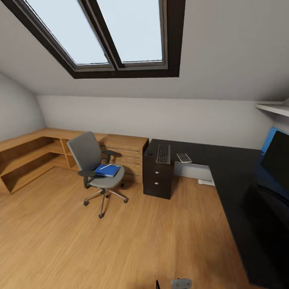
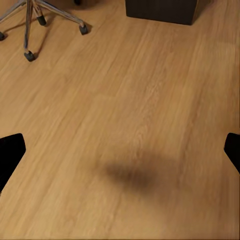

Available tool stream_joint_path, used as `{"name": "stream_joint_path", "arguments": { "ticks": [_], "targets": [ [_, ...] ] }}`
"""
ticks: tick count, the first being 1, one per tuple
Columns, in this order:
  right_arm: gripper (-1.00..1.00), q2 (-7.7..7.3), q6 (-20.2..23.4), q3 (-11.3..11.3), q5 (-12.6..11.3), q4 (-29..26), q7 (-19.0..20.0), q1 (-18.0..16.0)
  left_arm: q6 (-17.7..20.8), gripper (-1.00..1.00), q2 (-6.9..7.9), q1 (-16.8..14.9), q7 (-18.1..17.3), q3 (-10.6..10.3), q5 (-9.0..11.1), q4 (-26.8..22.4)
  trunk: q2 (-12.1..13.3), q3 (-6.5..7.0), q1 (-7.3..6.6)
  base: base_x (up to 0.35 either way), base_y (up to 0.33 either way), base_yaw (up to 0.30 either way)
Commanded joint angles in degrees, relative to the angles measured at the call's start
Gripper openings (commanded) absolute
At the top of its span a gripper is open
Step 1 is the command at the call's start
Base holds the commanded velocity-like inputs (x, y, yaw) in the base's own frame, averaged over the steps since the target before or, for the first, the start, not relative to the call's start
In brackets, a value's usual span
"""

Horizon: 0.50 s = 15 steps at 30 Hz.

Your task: In the bedroom, organize the workspace by keeping the computer under the desk, ensuring the monitor is on the desk, placing the keyboard on the desk next to the monitor, placing the mouse on the desk next to the keyboard, moving the folder from the swivel chair onto the desk next to the mouse, stacking the notebook on top of the folder with the pen on top of the notebook, and positioning the swivel chair next to the desk.

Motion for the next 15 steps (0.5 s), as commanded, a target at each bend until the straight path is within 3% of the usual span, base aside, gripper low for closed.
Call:
{"name": "stream_joint_path", "arguments": {
  "ticks": [1, 15],
  "targets": [
    [1.0, 0.02, -0.1, 0.5, -0.2, 0.0, -0.4, -0.1, -0.2, 1.0, -0.01, 0.0, 0.2, -0.5, 0.4, 0.0, -0.1, -0.1, 0.05, 0.326, 0.018, -0.005],
    [1.0, 0.06, -0.1, 0.5, -0.2, 0.0, -0.3, -0.1, -0.2, 1.0, -0.01, 0.0, 0.2, -0.5, 0.4, 0.1, -0.1, -0.1, 0.05, 0.33, 0.002, 0.0]
  ]
}}
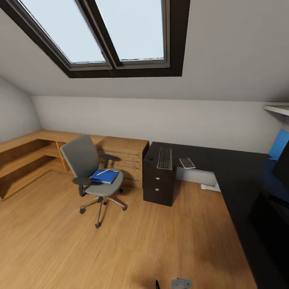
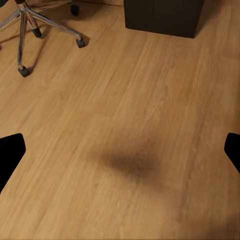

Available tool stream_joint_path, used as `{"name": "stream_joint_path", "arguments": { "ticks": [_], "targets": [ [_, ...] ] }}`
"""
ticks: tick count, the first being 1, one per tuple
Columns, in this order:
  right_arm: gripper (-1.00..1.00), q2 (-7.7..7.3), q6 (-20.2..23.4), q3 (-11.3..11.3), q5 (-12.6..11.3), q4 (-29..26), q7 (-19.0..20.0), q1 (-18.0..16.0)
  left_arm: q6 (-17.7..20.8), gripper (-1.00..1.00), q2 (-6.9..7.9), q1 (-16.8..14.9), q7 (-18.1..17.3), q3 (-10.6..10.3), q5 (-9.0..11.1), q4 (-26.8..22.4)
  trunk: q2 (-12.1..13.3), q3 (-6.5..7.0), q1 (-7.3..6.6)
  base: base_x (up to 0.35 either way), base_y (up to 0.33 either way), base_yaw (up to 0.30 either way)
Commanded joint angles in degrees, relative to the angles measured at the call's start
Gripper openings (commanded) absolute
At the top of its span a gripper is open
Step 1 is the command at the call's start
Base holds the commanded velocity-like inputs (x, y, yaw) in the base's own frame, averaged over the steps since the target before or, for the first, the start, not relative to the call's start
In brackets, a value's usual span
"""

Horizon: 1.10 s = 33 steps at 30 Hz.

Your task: In the bedroom, organize the workspace by keeping the computer under the desk, ensuring the monitor is on the desk, placing the keyboard on the desk next to the monitor, placing the mouse on the desk next to the keyboard, moving the folder from the swivel chair onto the desk next to the mouse, stacking the notebook on top of the folder with the pen on top of the notebook, and positioning the swivel chair next to the desk.

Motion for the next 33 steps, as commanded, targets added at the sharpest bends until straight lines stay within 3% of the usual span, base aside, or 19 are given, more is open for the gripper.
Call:
{"name": "stream_joint_path", "arguments": {
  "ticks": [1, 25, 33],
  "targets": [
    [1.0, -0.01, -0.1, 0.5, -0.2, 0.0, -0.4, -0.1, -0.2, 1.0, -0.01, -0.1, 0.2, -0.5, 0.4, 0.0, -0.1, -0.1, 0.05, 0.33, 0.0, 0.0],
    [1.0, -0.01, -0.2, 0.5, -0.1, 0.0, -0.4, -0.1, -0.2, 1.0, -0.01, -0.1, 0.2, -0.5, 0.4, 0.0, -0.1, -0.09, 0.05, 0.331, 0.0, -0.002],
    [1.0, -0.01, -0.2, 0.5, -0.1, 0.0, -0.4, -0.1, -0.1, 1.0, -0.01, -0.1, 0.2, -0.5, 0.4, 0.0, -0.1, 0.16, 0.05, 0.322, 0.0, -0.174]
  ]
}}
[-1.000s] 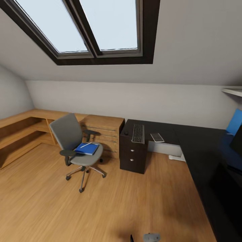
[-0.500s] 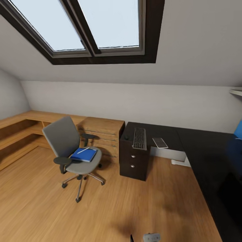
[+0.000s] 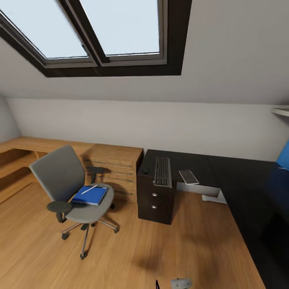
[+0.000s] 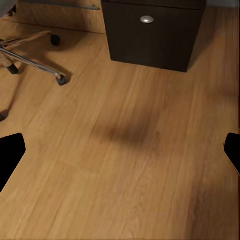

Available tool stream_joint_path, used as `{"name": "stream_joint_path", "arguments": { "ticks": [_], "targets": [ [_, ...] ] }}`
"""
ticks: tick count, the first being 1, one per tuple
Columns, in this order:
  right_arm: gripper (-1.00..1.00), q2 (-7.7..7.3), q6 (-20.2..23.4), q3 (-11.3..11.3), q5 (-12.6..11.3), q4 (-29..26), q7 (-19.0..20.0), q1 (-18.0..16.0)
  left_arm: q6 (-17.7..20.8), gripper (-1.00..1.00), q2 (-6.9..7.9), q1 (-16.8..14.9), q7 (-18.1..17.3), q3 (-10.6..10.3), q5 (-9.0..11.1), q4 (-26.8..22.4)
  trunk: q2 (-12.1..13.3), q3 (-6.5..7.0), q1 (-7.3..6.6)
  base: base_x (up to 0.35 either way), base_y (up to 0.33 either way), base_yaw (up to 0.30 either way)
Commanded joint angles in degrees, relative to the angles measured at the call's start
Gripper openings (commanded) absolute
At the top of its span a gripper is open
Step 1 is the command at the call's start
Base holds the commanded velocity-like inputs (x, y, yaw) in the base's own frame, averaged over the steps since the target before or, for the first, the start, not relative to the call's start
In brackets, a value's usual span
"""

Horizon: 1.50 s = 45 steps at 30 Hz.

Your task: In the bedroom, organize the workspace by keeping the computer under the desk, ensuring the monitor is on the desk, placing the keyboard on the desk next to the monitor, placing the mouse on the desk next to the keyboard, moving the folder from the swivel chair onto the desk next to the mouse, stacking the notebook on top of the folder with the pen on top of the notebook, and positioning the swivel chair next to the desk.

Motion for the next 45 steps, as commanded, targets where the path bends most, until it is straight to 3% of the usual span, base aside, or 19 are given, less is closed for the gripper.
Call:
{"name": "stream_joint_path", "arguments": {
  "ticks": [1, 13, 23, 45],
  "targets": [
    [1.0, 0.0, -0.1, 0.5, -0.2, 0.0, -0.4, -0.1, -0.1, 1.0, 0.0, 0.0, 0.3, -0.5, 0.4, 0.0, -0.1, -0.06, 0.05, 0.196, 0.0, -0.228],
    [1.0, 0.0, -0.1, 0.6, -0.2, 0.0, -0.4, -0.1, -0.2, 1.0, 0.0, 0.0, 0.3, -0.5, 0.4, 0.0, -0.1, 0.42, 0.05, 0.043, 0.0, -0.245],
    [1.0, 0.0, -0.1, 0.6, -0.2, 0.0, -0.4, -0.1, -0.1, 1.0, 0.0, 0.0, 0.3, -0.5, 0.4, 0.0, -0.1, 0.69, 0.05, 0.297, 0.0, -0.246],
    [1.0, 0.0, -0.1, 0.5, -0.2, 0.0, -0.5, -0.1, -0.1, 1.0, 0.0, 0.0, 0.3, -0.5, 0.4, 0.0, -0.1, 0.69, 0.05, 0.329, 0.033, -0.011]
  ]
}}
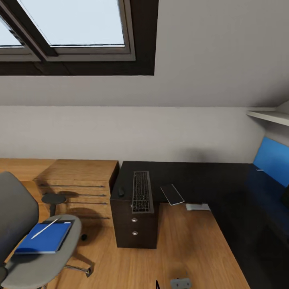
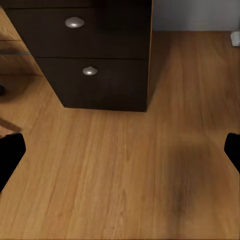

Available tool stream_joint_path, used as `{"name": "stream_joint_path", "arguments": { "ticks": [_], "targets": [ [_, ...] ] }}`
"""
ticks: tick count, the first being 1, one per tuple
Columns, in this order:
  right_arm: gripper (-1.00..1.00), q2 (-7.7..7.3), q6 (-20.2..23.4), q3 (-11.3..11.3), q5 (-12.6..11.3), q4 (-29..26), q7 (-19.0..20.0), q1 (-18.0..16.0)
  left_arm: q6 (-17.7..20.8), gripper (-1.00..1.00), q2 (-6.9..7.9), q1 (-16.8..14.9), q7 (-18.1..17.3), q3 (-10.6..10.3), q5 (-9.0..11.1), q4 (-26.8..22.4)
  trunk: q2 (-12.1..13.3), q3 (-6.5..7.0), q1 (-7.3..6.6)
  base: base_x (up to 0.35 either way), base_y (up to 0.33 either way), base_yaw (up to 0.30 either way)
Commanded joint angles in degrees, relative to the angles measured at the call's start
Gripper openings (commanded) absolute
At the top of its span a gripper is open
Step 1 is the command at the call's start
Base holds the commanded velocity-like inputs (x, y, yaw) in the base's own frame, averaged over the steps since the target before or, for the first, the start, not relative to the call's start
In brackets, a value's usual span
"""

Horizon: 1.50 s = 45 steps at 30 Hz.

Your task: In the bedroom, organize the workspace by keeping the computer under the desk, ensuring the monitor is on the desk, placing the keyboard on the desk next to the monitor, placing the mouse on the desk next to the keyboard, moving the folder from the swivel chair onto the desk next to the mouse, stacking the notebook on top of the folder with the pen on top of the notebook, and positioning the swivel chair next to the desk.

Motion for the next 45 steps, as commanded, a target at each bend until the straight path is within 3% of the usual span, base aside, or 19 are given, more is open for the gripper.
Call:
{"name": "stream_joint_path", "arguments": {
  "ticks": [1, 15, 30, 38, 39, 45],
  "targets": [
    [1.0, 0.0, -0.2, 0.5, -0.2, 0.0, -0.4, -0.1, -0.1, 1.0, -0.01, 0.0, 0.2, -0.5, 0.4, 0.0, -0.1, -0.1, 0.05, 0.322, 0.162, 0.0],
    [1.0, -0.03, -0.2, 0.5, -0.2, 0.0, -0.4, -0.1, -0.2, 1.0, -0.07, -0.1, 0.2, -0.6, 0.4, 0.0, -0.1, -0.1, 0.05, 0.265, 0.203, -0.05],
    [1.0, 0.0, -0.2, 0.5, -0.2, 0.0, -0.3, -0.1, -0.2, 1.0, -0.18, -0.1, 0.2, -0.6, 0.4, 0.0, -0.1, -0.1, 0.05, 0.013, 0.021, -0.258],
    [1.0, 0.0, -0.2, 0.6, -0.2, 0.0, -0.4, -0.1, -0.2, 1.0, -0.22, 0.0, 0.2, -0.5, 0.3, 0.0, -0.1, -0.1, 0.05, -0.086, 0.117, -0.051],
    [1.0, 0.0, -0.2, 0.5, -0.2, 0.0, -0.4, -0.1, -0.3, 1.0, -2.89, -0.1, 0.5, -0.4, 0.4, -0.1, -0.1, -0.1, 0.05, 0.0, 0.0, 0.0],
    [1.0, 0.0, -0.2, 0.6, -0.2, 0.0, -0.4, -0.1, -0.4, 1.0, -3.77, -0.1, 0.6, -0.4, 0.5, -0.1, -2.1, -1.0, 1.15, 0.0, 0.0, 0.0]
  ]
}}
